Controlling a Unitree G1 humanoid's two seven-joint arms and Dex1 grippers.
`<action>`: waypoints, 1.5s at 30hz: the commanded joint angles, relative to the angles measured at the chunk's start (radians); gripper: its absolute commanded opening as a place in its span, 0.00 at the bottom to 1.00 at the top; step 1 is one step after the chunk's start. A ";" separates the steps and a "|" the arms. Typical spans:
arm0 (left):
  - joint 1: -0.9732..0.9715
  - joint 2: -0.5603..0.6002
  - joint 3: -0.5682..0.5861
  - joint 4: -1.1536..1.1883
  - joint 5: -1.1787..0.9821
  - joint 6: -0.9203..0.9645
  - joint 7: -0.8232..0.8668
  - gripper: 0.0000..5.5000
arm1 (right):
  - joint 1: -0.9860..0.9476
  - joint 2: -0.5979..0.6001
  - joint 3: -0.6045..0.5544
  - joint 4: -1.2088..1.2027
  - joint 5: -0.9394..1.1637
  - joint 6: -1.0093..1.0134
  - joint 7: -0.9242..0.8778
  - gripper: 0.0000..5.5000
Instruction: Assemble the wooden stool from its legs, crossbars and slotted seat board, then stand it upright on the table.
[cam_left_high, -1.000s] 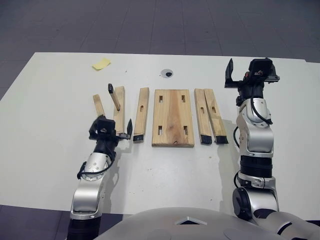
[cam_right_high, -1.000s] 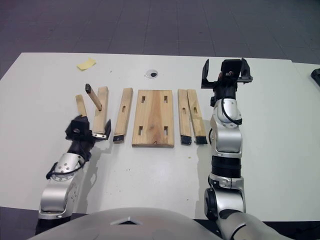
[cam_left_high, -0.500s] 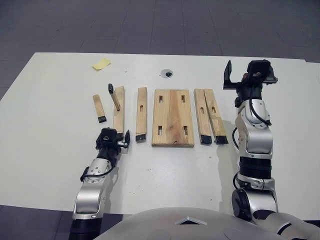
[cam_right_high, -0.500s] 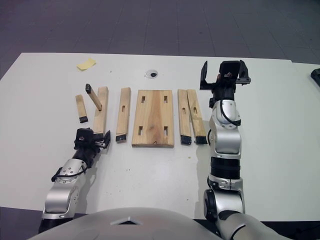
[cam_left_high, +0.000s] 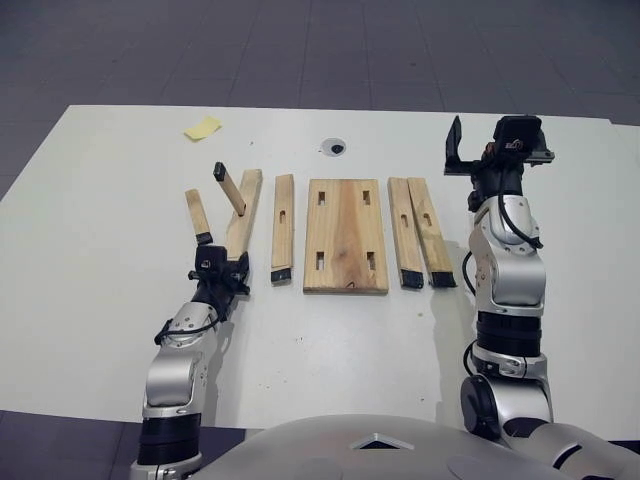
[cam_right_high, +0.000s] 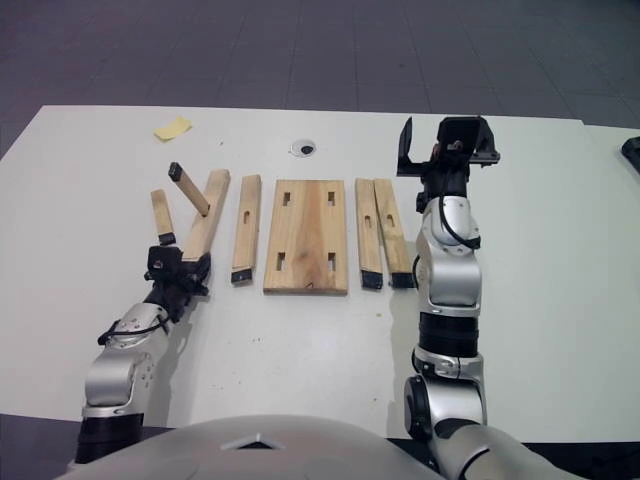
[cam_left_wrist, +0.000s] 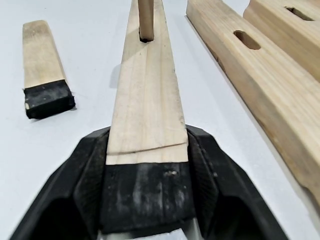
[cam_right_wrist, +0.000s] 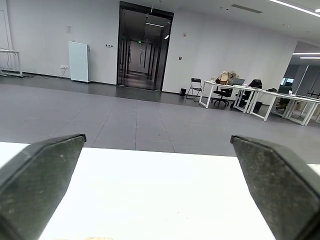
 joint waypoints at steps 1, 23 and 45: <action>-0.014 -0.010 0.030 0.010 -0.020 0.036 0.014 0.37 | -0.061 0.022 -0.054 -0.018 0.098 0.079 0.020 0.98; -0.388 0.087 -0.166 -0.023 0.045 -0.373 -0.229 0.37 | -0.640 0.026 -0.400 0.462 1.091 0.659 0.164 0.98; -0.408 0.090 -0.205 -0.006 0.059 -0.409 -0.271 0.37 | -0.713 -0.013 -0.344 0.674 1.015 0.543 0.287 0.62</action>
